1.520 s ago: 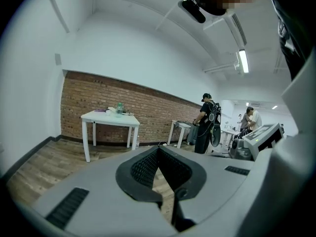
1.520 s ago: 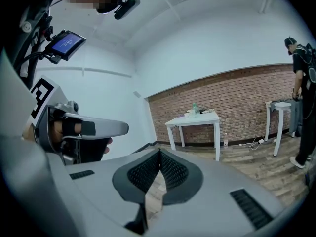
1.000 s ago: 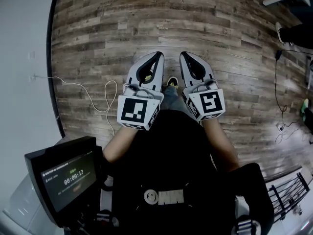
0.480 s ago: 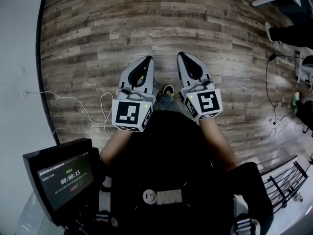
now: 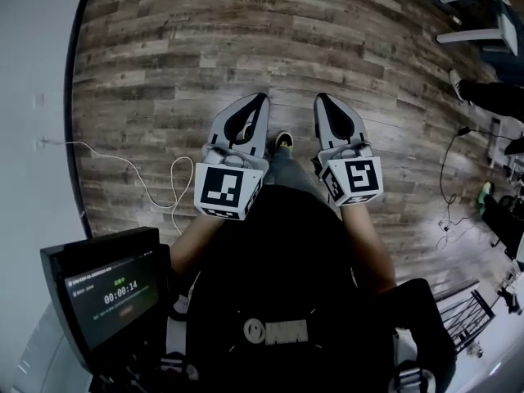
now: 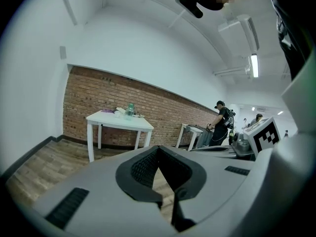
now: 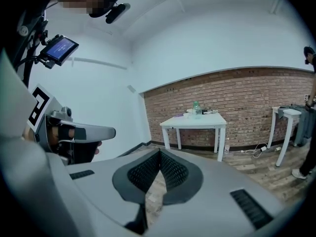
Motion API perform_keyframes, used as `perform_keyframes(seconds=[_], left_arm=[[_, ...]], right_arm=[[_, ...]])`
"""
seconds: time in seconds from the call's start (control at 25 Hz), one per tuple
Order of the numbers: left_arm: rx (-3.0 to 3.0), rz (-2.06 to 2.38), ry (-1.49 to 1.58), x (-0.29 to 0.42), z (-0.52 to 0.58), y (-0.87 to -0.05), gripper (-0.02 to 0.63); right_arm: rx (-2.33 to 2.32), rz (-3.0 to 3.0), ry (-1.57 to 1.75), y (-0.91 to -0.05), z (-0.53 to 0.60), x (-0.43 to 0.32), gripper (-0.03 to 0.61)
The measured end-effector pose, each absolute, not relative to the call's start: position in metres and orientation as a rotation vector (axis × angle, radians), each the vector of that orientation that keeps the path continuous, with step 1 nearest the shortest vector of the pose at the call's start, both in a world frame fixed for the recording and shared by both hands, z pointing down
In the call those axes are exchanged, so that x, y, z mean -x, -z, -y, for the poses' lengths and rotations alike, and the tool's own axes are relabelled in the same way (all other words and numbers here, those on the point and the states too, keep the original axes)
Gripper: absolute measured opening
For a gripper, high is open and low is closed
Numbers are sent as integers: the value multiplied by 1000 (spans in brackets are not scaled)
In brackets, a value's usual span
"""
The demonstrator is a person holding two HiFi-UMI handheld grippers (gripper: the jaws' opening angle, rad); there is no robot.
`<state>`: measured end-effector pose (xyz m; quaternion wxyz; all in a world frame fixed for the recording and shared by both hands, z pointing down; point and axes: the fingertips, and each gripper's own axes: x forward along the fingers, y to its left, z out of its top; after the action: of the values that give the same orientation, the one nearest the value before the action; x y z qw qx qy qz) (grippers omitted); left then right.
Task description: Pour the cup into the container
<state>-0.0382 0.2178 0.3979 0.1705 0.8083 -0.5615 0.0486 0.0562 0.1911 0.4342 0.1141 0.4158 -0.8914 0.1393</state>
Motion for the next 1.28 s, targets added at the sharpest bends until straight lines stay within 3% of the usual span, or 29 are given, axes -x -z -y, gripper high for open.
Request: perform_keyframes(seconds=[0.28,0.88,1.28], left_arm=[[-2343,1592,-154,28,-203,-385,-2],[-2333,1587,-257,-19,-39,-391,-2],[-2302,1650,-236,4,-2,-384,-2]], right_arm=[[-1297,2606,-404,-427,-185,-80,5],[-1283,2653,-470,-436,-24,-115,5],[-1193,2698,-471,-433,12,-80,5]])
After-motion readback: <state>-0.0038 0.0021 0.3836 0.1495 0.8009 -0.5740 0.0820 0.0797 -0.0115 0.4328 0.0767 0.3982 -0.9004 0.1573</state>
